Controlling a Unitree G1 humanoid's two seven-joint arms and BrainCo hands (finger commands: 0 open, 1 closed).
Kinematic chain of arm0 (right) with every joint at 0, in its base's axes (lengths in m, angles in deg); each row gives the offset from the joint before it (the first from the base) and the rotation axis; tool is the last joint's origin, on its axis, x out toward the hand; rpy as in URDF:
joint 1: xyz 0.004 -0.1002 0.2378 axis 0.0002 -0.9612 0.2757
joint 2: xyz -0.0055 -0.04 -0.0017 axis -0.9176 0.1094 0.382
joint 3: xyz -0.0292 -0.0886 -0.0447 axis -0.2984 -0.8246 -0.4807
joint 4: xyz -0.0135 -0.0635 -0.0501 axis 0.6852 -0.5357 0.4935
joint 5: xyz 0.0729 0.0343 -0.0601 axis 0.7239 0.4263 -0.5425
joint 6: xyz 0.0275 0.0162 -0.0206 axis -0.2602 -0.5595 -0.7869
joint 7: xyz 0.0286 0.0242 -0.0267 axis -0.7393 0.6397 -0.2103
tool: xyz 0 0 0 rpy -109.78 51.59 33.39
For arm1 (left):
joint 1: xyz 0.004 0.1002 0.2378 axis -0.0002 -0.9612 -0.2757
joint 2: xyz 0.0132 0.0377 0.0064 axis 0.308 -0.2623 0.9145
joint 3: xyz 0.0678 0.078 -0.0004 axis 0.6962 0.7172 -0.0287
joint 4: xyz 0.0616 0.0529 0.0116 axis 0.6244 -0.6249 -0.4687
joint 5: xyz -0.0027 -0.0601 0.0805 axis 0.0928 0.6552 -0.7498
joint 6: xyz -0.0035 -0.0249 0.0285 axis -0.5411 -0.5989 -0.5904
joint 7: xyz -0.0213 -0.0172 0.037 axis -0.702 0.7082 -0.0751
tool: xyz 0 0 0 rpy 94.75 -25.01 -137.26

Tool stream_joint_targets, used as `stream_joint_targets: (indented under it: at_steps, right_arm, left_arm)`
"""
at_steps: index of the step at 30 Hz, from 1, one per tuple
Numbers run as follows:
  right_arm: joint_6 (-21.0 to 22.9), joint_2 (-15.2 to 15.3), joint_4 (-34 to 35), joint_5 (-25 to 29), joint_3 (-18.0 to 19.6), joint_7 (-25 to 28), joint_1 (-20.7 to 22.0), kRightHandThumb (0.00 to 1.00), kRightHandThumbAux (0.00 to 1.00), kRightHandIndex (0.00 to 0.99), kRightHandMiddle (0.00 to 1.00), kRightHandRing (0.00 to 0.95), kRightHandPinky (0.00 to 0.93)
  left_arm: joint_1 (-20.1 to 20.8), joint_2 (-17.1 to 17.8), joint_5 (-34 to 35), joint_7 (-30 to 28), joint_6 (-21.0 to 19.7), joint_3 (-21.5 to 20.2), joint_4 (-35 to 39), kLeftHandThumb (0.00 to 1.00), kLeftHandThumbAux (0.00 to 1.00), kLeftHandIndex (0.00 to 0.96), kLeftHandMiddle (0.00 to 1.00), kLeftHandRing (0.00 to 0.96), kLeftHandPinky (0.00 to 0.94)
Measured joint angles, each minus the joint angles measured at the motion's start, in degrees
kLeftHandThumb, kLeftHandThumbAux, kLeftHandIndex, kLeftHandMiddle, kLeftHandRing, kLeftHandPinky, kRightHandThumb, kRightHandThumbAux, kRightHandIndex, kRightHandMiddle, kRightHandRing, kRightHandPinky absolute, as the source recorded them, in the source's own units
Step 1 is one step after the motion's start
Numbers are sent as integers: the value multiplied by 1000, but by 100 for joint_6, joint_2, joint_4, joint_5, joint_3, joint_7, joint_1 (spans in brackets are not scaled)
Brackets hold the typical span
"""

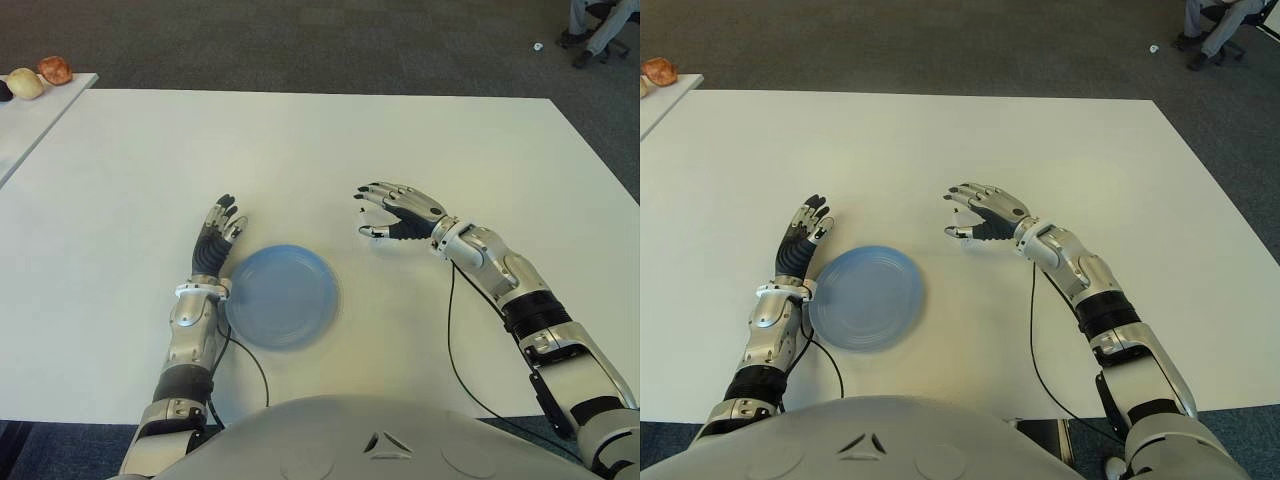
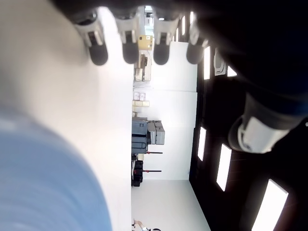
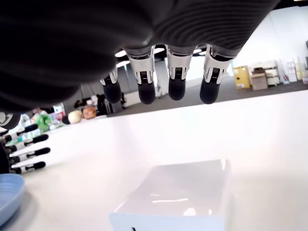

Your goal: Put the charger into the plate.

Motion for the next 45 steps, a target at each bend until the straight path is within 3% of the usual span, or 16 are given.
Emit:
stream_joint_targets:
  at_steps: [15, 45]
  right_arm:
    - [-50, -6, -731, -3, -239, 50, 304, 339, 148, 0, 0, 0, 0]
    - [-126, -60, -1412, 103, -461, 167, 554, 334, 144, 0, 0, 0, 0]
  left_arm:
    - [-9, 12, 0, -15, -6, 1, 11, 0, 545, 15, 66, 33, 5]
    - [-36, 52, -4, -44, -6, 5, 41, 0, 530, 13, 67, 35, 4]
